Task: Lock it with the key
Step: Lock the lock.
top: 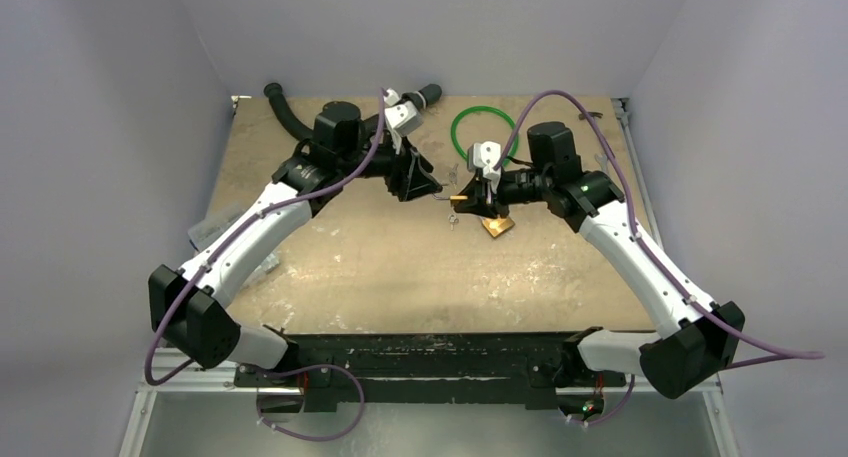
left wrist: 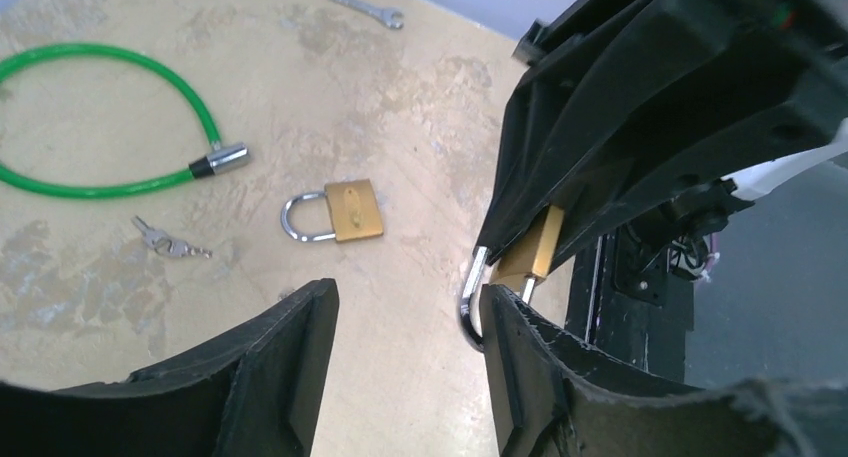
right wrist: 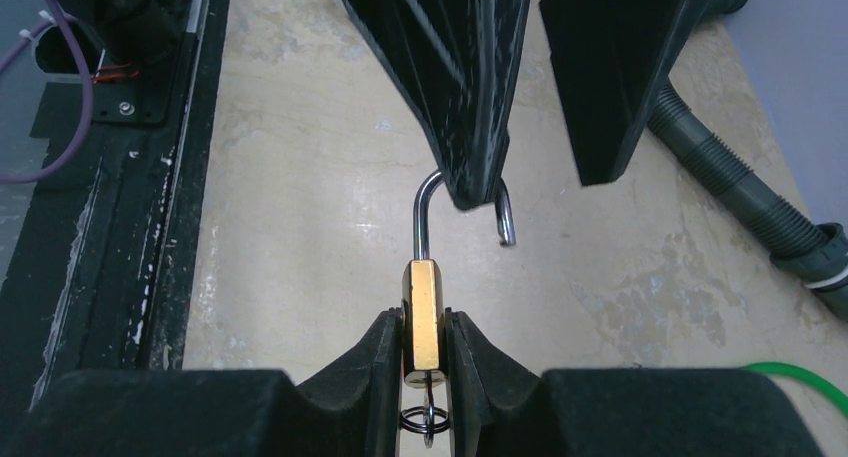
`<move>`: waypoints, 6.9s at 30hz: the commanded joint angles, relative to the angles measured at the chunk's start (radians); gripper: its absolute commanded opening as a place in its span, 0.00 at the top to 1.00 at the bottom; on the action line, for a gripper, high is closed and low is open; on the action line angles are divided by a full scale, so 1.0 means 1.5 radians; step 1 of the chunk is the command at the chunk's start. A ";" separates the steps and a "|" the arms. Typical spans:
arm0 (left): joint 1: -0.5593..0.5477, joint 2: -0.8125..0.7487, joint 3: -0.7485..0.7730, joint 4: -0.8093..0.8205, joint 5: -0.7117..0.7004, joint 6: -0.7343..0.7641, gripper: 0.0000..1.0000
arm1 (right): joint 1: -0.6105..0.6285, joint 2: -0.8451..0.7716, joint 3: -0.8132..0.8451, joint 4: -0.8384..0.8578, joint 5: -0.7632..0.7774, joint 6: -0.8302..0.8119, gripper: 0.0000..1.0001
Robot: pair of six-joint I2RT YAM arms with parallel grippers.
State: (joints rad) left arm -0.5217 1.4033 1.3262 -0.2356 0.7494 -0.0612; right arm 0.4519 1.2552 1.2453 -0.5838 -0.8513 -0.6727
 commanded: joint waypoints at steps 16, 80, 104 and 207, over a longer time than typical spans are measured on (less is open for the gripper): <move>0.104 -0.097 -0.042 -0.081 0.163 0.186 0.45 | 0.006 -0.015 0.011 0.122 -0.053 0.125 1.00; -0.075 -0.048 -0.056 0.070 0.118 0.060 1.00 | 0.043 -0.001 0.036 0.176 -0.110 0.230 1.00; -0.108 -0.041 -0.061 0.165 0.115 0.010 1.00 | 0.093 0.014 0.028 0.227 -0.122 0.271 1.00; 0.014 -0.095 0.000 -0.007 0.183 0.111 1.00 | 0.003 -0.022 0.005 0.103 -0.145 0.199 0.40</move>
State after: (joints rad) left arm -0.4995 1.2972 1.2968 -0.3050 0.9234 0.1246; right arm 0.4603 1.2640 1.2358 -0.4232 -1.0142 -0.3626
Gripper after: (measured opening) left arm 0.071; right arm 0.607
